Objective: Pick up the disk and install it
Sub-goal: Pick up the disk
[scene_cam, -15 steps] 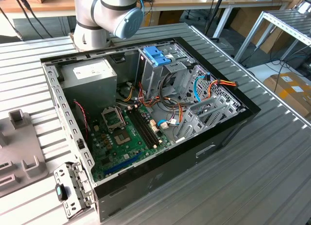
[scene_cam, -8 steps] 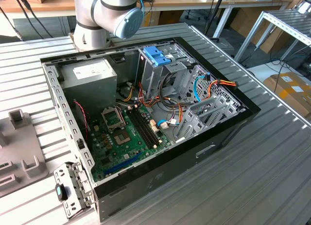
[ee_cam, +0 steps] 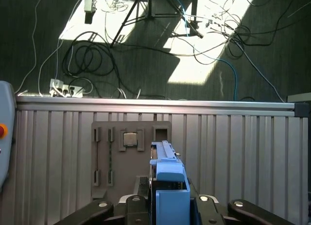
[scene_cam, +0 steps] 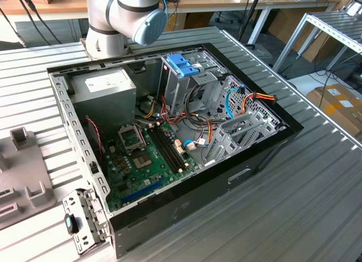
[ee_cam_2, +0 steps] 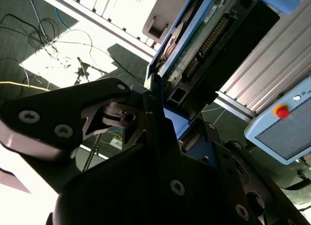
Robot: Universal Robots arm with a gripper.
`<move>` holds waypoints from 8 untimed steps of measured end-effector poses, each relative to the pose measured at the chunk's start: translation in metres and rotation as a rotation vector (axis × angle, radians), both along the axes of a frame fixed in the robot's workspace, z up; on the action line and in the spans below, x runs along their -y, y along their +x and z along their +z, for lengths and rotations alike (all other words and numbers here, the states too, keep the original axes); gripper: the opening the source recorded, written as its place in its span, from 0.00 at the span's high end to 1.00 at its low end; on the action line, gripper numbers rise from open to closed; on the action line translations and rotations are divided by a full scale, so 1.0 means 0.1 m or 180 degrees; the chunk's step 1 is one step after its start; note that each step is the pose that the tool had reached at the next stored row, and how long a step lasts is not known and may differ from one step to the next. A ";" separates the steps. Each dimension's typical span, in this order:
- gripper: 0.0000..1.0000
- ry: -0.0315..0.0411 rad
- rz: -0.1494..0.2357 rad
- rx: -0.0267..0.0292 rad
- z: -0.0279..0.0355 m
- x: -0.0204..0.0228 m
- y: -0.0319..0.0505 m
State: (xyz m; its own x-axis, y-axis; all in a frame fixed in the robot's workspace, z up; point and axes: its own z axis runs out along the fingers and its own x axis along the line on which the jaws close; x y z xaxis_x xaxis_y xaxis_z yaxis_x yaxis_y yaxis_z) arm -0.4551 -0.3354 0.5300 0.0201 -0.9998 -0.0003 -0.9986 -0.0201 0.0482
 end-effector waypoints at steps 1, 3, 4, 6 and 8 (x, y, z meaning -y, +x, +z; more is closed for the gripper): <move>0.63 0.0000 0.0000 0.0000 0.000 0.000 0.010; 0.63 0.0000 0.0000 0.0000 0.000 0.000 0.020; 0.63 0.0000 0.0000 0.0000 0.000 0.000 0.023; 0.63 0.0000 0.0000 0.0000 0.000 0.000 0.030; 0.63 0.0000 0.0000 0.0000 0.000 0.000 0.037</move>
State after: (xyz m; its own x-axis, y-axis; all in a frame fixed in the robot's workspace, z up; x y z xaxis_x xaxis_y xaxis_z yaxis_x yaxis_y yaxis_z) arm -0.4514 -0.3355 0.5301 0.0201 -0.9998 -0.0003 -0.9986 -0.0201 0.0483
